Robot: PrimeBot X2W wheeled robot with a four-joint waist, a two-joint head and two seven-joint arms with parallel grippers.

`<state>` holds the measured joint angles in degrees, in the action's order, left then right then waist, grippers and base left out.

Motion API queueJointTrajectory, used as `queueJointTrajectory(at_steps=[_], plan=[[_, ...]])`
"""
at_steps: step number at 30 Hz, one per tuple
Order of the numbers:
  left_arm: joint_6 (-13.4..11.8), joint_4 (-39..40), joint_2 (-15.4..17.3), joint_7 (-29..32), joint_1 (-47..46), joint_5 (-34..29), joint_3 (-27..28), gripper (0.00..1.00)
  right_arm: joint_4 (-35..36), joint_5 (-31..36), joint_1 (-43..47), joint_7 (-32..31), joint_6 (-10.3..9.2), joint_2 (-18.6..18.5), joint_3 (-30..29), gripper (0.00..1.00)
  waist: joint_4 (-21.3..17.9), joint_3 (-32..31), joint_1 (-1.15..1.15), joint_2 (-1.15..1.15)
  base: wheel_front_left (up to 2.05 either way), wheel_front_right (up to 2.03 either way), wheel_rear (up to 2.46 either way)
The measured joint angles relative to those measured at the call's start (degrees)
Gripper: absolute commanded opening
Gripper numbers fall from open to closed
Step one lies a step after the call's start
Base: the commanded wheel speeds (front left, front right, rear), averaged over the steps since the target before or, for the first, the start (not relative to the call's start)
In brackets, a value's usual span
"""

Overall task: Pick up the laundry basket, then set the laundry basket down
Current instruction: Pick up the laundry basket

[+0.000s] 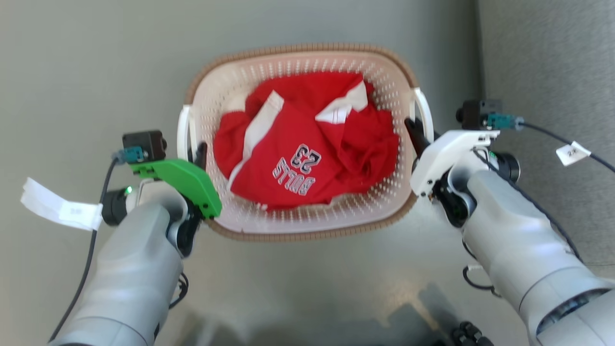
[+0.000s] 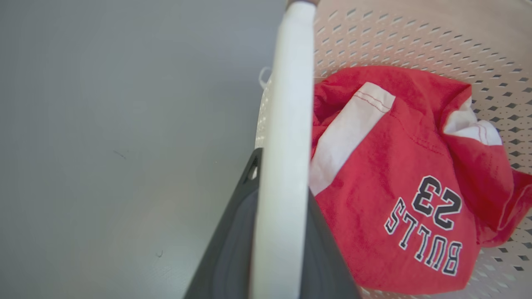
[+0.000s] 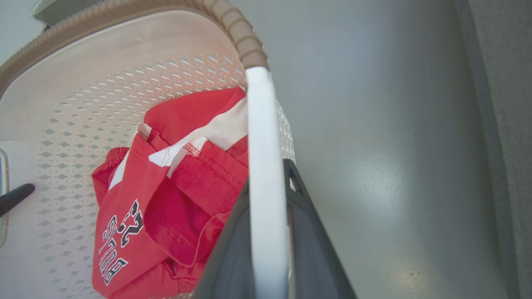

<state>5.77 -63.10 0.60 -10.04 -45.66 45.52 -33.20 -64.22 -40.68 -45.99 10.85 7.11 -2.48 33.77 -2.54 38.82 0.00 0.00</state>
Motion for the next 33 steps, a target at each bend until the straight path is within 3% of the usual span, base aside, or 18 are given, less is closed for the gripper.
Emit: queueJointTrajectory(at_steps=[33], plan=[[0.71, -2.5, -0.29, 9.58, 17.71, 10.73, -7.21, 0.0, -3.02, -8.31, 15.19, -14.01, 0.0, 0.67, 7.35, 0.0, -1.15, -27.15, 0.0, 0.0, 0.0, 0.0, 0.0]])
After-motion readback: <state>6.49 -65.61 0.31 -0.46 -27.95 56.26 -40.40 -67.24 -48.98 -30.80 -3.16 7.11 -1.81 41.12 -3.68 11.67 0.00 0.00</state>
